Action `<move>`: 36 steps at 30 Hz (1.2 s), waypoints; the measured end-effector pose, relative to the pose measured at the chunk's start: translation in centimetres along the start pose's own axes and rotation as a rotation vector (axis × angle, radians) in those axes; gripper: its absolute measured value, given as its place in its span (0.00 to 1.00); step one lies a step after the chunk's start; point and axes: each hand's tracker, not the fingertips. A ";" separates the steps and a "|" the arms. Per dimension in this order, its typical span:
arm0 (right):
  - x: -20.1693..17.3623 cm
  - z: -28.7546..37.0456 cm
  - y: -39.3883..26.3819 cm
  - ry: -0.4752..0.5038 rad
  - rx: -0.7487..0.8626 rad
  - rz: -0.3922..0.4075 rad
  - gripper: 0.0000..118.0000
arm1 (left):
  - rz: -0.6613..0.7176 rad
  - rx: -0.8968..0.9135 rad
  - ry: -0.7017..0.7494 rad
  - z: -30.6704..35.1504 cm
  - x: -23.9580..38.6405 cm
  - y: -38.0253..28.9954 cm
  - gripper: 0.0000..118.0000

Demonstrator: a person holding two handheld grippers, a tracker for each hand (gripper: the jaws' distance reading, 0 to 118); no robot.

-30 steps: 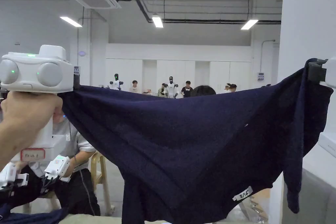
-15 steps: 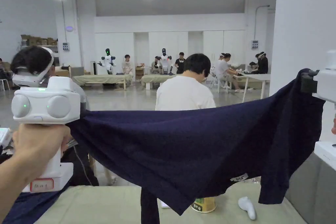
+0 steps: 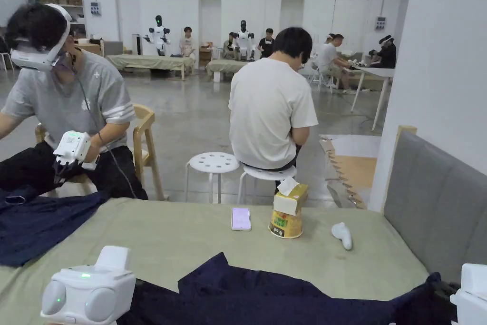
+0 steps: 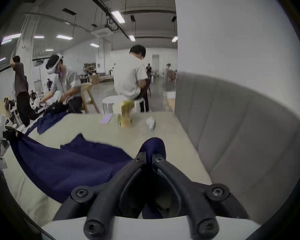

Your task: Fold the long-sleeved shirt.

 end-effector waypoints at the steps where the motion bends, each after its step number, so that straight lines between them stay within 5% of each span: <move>1: 0.3 0.9 -2.0 0.009 -0.002 -0.009 0.02 | -0.034 -0.056 -0.029 0.0 -0.2 -1.9 0.09; 10: 2.4 9.5 -16.3 0.055 -0.099 -0.021 0.02 | 0.075 -0.131 -0.088 5.0 -3.2 -17.5 0.09; 14: 2.9 11.7 -20.7 0.068 -0.149 -0.089 0.02 | 0.095 -0.190 -0.099 6.4 -3.6 -22.1 0.09; 27: 2.1 11.5 -23.1 0.057 -0.245 -0.035 0.05 | 0.148 -0.277 -0.076 5.3 -3.5 -25.1 0.13; 28: 1.9 11.6 -22.6 0.059 -0.244 -0.031 0.13 | 0.142 -0.274 -0.056 5.4 -3.4 -24.7 0.22; 30: 1.5 12.1 -21.4 0.040 -0.215 -0.025 0.69 | 0.128 -0.206 -0.027 7.1 -3.0 -23.6 0.75; 31: 1.4 12.4 -20.6 0.028 -0.192 -0.034 0.93 | 0.123 -0.185 -0.013 7.5 -3.1 -23.0 0.93; 32: 1.2 12.7 -19.7 0.015 -0.166 -0.033 1.00 | 0.120 -0.184 -0.005 8.0 -3.3 -22.1 0.90; 36: -0.9 13.9 -16.2 -0.003 -0.013 -0.009 1.00 | 0.085 -0.081 0.060 12.2 -2.5 -18.3 0.92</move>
